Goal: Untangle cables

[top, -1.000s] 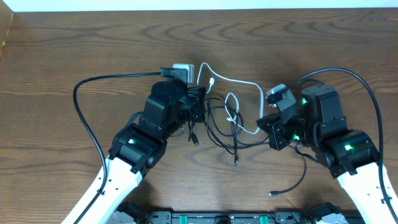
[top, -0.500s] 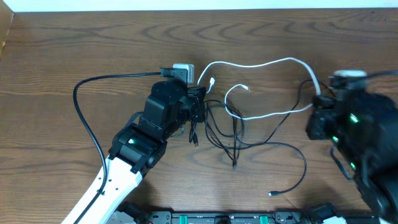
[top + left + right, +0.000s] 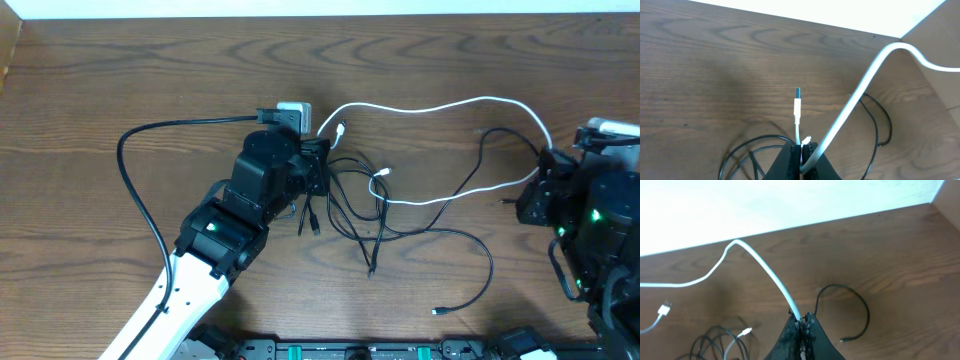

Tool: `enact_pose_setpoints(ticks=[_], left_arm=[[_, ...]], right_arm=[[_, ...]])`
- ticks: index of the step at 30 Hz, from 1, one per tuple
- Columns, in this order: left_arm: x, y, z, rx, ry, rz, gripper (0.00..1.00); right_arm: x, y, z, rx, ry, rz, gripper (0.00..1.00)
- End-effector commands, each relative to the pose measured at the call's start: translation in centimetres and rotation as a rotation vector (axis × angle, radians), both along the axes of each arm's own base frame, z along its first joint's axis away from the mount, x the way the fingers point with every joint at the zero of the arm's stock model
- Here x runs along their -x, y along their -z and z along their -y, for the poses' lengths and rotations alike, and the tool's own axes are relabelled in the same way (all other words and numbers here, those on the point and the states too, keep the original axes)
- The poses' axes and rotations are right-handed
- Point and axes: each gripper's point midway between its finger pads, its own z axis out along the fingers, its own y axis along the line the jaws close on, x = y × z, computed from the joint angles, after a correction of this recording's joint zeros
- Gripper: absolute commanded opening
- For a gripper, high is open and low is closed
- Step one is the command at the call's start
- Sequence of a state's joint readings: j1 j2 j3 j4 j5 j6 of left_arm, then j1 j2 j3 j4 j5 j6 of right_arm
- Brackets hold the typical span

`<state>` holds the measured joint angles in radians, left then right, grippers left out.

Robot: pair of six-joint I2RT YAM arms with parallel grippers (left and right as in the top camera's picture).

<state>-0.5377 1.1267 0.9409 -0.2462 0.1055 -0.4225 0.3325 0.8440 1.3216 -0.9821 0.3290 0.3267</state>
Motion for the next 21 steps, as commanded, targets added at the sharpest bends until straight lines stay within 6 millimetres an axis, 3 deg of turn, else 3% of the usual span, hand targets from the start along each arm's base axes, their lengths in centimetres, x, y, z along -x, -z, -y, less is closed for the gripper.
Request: enact_pose_setpoints(ticks=[1,8,10,11,12,15,19,21], left_arm=[[-0.9,1.0,-0.5,-0.033,-0.043,-0.015,0.08],[-2.1,5.5,0.2,-0.093,-0.042,-0.114,0.08],[-2.5,6.8,0.4,-0.107,-0.044,-0.143,0.17],[-2.8,7.8,0.6,-0.108,-0.052,-0.168,0.29],[-2.9,8.4,0.7,-0.105,-0.06,-0.184,0.34],[-3.3,9.8,0.9,-0.108,-0.07,-0.214,0.37],[-3.7,11.3,1.1,-0.125,-0.07,-0.24,0.53],[-3.7,12.1,1.1,-0.135,-0.07,-0.256,0.54]], right_arm=[[0.6,-3.9,1.2,-0.032,0.063,0.114,0.01],[1.0,-8.3,1.3,-0.063,0.052,0.266,0.01],[0.9,-9.6,1.3,-0.042,0.04,0.31,0.01],[0.8,-10.7,1.2,-0.02,0.03,0.352,0.01],[0.7,-11.4,1.2,-0.004,0.024,0.38,0.01],[0.5,-13.0,1.2,0.042,0.011,0.44,0.01],[-0.4,-13.0,0.9,0.056,0.007,0.438,0.01],[-1.3,-12.4,0.4,0.061,-0.006,0.414,0.01]])
